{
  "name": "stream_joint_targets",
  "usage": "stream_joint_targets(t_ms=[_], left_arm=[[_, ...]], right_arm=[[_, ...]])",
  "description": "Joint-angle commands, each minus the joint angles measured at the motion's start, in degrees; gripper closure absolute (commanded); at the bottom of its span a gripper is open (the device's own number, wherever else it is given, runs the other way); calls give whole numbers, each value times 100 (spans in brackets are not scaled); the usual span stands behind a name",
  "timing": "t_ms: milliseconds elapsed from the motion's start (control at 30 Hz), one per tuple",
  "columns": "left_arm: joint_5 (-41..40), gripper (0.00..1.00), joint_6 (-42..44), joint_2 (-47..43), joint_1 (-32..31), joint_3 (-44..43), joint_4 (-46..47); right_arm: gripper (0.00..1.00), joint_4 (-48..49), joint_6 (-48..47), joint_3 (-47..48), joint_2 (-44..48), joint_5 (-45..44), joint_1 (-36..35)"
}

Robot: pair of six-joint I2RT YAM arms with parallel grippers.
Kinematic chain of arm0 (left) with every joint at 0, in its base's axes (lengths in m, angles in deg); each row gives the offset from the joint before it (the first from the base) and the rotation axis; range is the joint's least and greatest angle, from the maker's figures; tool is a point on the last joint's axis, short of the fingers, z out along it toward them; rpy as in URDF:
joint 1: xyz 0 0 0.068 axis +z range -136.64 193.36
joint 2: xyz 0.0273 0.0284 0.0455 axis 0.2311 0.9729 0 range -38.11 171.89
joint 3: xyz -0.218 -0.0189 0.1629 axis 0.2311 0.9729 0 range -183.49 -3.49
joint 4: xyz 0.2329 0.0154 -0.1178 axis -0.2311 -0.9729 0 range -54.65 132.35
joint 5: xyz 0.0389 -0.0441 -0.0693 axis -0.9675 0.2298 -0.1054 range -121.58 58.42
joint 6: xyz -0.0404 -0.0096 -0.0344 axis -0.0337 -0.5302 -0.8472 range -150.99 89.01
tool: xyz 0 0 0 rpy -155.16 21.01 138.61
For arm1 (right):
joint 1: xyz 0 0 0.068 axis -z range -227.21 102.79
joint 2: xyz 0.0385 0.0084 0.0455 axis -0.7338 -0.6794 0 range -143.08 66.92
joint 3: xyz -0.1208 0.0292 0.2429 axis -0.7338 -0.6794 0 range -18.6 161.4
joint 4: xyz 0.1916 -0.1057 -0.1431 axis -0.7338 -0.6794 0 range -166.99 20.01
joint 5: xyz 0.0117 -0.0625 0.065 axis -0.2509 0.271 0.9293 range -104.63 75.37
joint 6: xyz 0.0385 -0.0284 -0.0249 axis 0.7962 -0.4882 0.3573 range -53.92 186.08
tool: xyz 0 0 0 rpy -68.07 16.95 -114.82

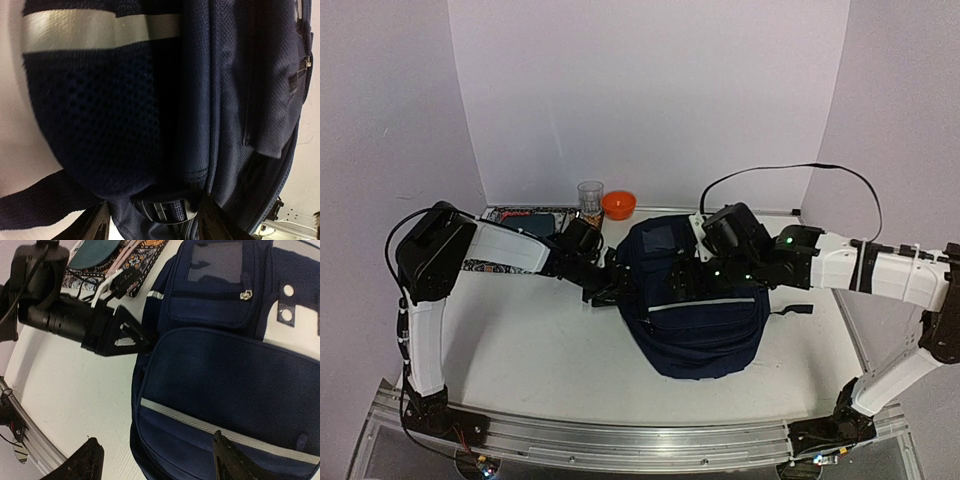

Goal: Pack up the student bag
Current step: Pick up the student bag from the upper front pocket.

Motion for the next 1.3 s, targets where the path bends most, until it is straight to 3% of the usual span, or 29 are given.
stream_joint_targets(t_ms=[0, 167, 333, 700, 833, 1267], left_arm=[[698, 46, -378, 352, 24, -375, 640], [1171, 74, -870, 417, -88, -321, 1280], [1216, 100, -1033, 238, -209, -294, 1467], [1003, 100, -974, -97, -212, -146, 1472], [954, 100, -966, -135, -212, -143, 1477], [882, 100, -982, -118, -212, -200, 1485]], right_arm=[[26, -137, 310, 194, -449, -108, -335], [30, -410, -308, 617, -956, -75, -453], [36, -986, -1780, 1215, -1354, -156, -475], [49, -2208, -4623, 1832, -1840, -455, -512], [59, -2373, -5401, 1836, -1885, -670, -617], [66, -2311, -6120, 2038, -2709, -1529, -909]])
